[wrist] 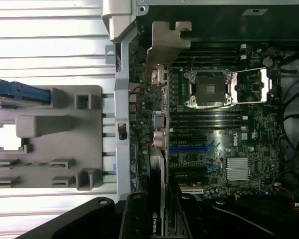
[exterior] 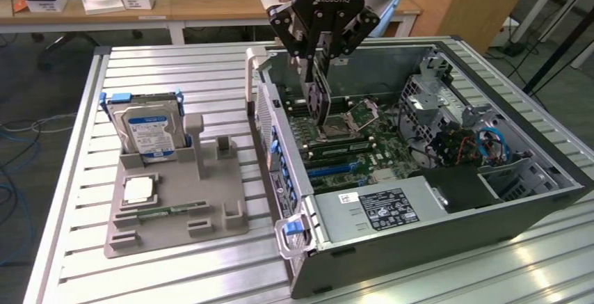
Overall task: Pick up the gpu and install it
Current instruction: 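Pick up the gpu and move the gpu toward the slot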
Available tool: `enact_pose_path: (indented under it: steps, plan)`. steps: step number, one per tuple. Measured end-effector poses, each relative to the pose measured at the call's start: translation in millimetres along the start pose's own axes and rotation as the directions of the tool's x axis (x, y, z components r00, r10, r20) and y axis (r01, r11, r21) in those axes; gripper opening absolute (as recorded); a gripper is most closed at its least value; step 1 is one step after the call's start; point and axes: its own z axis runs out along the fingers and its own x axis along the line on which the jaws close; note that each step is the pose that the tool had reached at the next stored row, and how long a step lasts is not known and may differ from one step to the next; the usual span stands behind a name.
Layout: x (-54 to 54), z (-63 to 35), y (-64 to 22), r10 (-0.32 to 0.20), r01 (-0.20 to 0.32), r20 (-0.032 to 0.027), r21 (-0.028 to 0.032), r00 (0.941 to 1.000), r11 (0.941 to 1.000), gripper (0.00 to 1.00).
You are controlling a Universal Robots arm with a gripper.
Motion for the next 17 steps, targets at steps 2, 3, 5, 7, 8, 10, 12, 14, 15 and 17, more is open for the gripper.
enact_pose_path:
  steps: [2, 3, 5, 7, 8, 10, 12, 14, 15, 17]
  plan:
    - [-2.7, 0.0, 0.2, 0.000, 0.000, 0.0000, 0.0001, 1.0000, 1.0000, 0.26]
    - [-3.9, 0.1, 0.2, 0.000, 0.000, 0.0000, 0.0000, 1.0000, 1.0000, 0.26]
    - [-6.5, 0.1, 0.3, -0.001, 0.001, 0.0000, 0.0000, 1.0000, 1.0000, 0.26]
    - [-8.7, 0.1, 0.5, -0.001, 0.001, 0.0000, 0.0000, 1.0000, 1.0000, 0.26]
    - [-9.6, 0.1, 0.5, -0.001, 0.001, 0.0000, 0.0000, 1.0000, 1.0000, 0.26]
    - [-11.3, 0.1, 0.6, -0.001, 0.001, 0.0000, 0.0000, 1.0000, 1.0000, 0.26]
    - [-12.7, 0.1, 0.7, -0.002, 0.002, -0.0001, 0.0001, 1.0000, 1.0000, 0.26]
    - [-13.9, 0.2, 0.8, -0.002, 0.002, -0.0001, 0.0000, 1.0000, 1.0000, 0.26]
    - [-14.4, 0.2, 0.8, -0.002, 0.002, -0.0001, 0.0000, 1.0000, 1.0000, 0.26]
    - [-15.6, 0.3, 0.9, -0.002, 0.002, -0.0001, 0.0000, 1.0000, 1.0000, 0.26]
